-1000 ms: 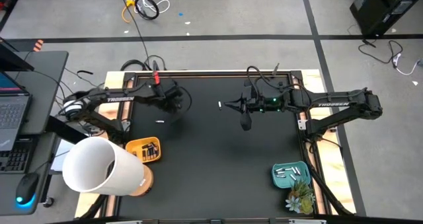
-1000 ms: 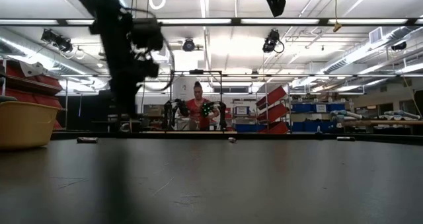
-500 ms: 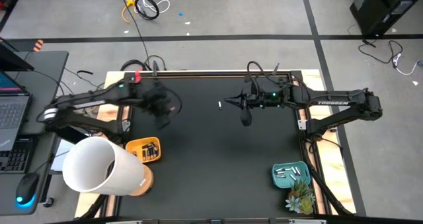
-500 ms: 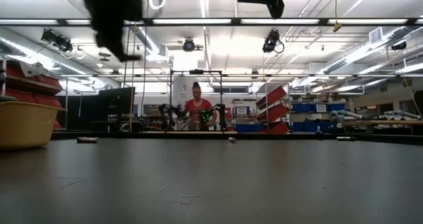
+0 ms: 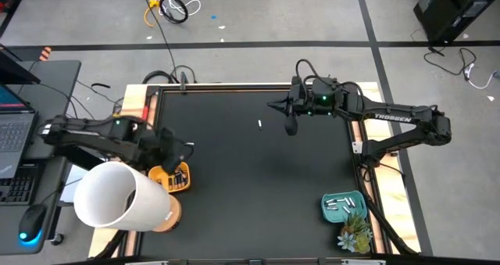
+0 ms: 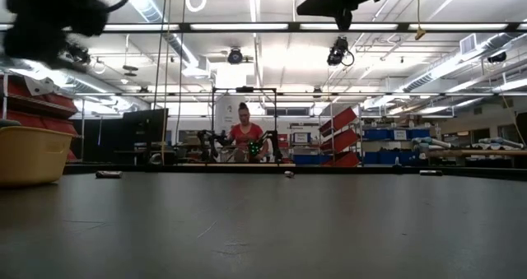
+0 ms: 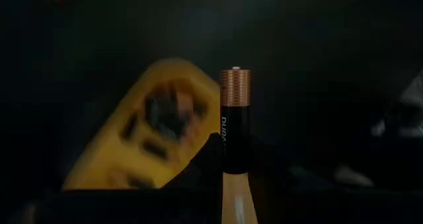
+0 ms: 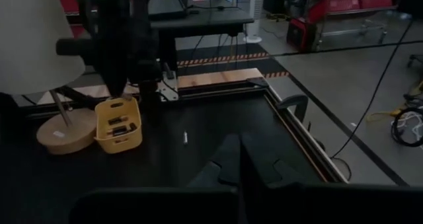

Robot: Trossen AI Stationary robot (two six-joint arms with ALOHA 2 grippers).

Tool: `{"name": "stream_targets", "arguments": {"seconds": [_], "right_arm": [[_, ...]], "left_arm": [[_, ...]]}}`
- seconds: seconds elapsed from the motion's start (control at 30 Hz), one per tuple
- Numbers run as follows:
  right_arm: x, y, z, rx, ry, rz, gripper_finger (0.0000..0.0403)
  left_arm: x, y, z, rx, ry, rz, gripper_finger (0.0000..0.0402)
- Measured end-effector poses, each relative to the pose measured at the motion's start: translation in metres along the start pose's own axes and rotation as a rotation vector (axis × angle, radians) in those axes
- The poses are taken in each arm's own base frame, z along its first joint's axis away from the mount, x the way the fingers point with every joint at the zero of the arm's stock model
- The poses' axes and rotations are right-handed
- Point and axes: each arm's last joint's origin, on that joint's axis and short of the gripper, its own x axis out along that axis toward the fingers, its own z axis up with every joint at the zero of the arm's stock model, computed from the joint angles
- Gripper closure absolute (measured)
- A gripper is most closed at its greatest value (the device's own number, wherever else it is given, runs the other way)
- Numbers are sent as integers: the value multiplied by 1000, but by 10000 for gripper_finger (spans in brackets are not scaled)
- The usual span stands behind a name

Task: Sort batteries
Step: Put the black battery into the yellow bin, then put the silver battery into the green bin

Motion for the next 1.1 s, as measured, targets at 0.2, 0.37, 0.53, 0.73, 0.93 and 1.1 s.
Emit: {"name": "stream_targets", "arguments": {"seconds": [0.2,0.37,0.53,0.73,0.93,1.1], "right_arm": [[0,-1,0,0,0,10,403],[0,-1,0,0,0,10,403],[0,0,0,-2,-6,22,403],[0,0,2,-1,-19,23,403],[0,0,2,1,-26,23,403],[0,0,2,1,-26,24,403]], "left_arm": [[35,1,-24,-79,247,-98,347],[63,14,-36,-157,292,-15,335],[80,27,-40,-238,283,64,307],[78,24,-38,-234,241,63,250],[56,2,-29,-217,154,-46,227],[41,-11,-11,-242,-115,-83,236]]}}
